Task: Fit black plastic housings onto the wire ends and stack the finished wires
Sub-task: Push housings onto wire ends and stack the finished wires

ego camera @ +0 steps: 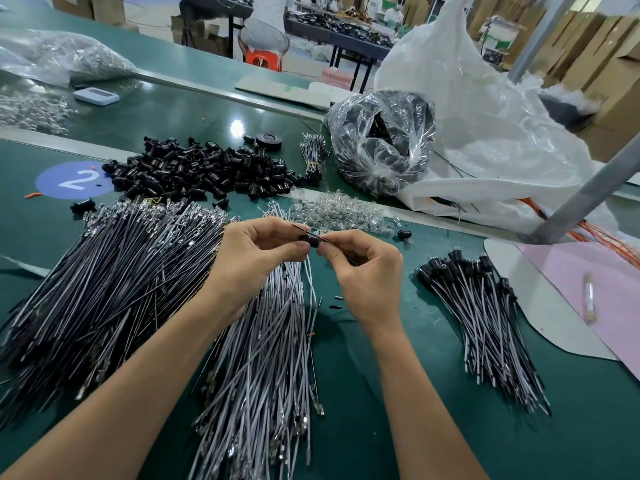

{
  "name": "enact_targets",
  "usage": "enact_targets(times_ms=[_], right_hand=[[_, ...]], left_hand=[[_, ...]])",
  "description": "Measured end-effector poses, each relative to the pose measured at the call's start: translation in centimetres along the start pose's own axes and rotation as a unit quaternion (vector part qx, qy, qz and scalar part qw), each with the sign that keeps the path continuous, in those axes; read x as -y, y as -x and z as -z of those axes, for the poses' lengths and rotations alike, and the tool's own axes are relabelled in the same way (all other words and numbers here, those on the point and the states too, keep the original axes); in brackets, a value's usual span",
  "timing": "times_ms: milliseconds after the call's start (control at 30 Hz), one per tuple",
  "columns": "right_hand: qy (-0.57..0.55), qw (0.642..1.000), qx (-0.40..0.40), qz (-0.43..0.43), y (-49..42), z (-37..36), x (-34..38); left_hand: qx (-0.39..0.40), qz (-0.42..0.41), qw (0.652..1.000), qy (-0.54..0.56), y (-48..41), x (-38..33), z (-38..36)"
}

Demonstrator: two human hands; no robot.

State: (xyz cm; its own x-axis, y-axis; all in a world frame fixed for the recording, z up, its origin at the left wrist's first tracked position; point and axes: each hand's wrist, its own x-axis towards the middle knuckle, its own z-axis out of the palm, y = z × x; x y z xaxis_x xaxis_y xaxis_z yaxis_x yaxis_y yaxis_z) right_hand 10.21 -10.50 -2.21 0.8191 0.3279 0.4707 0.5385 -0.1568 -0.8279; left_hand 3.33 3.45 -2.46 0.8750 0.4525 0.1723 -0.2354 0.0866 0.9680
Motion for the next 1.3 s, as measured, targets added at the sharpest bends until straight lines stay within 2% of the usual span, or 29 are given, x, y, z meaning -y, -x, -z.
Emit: enact_targets(times_ms=[233, 300, 433, 567, 1300], right_hand=[[-0.03, 0.999, 0.002, -0.034, -0.04, -0.15, 0.08], [-0.03, 0.998, -0.023, -0.045, -0.01, -0.08, -0.02], [0.094, 0.99, -0.087, 0.052, -0.11, 0.44, -0.19], [0.148, 0.982, -0.06, 0.104, 0.01, 0.38, -0.19], [0.121, 0.986, -0.082, 0.078, -0.12, 0.54, -0.4]], left_hand=[[-0.019, 0.006, 1.0, 0.017, -0.01, 0.08, -0.24], [-0.041, 0.021, 0.998, 0.041, 0.02, 0.15, -0.25], [-0.095, 0.045, 0.991, 0.076, -0.2, 0.14, 0.22], [-0.124, 0.048, 0.988, 0.077, -0.21, 0.07, 0.42], [-0.083, 0.038, 0.994, 0.058, -0.06, -0.46, 0.39]])
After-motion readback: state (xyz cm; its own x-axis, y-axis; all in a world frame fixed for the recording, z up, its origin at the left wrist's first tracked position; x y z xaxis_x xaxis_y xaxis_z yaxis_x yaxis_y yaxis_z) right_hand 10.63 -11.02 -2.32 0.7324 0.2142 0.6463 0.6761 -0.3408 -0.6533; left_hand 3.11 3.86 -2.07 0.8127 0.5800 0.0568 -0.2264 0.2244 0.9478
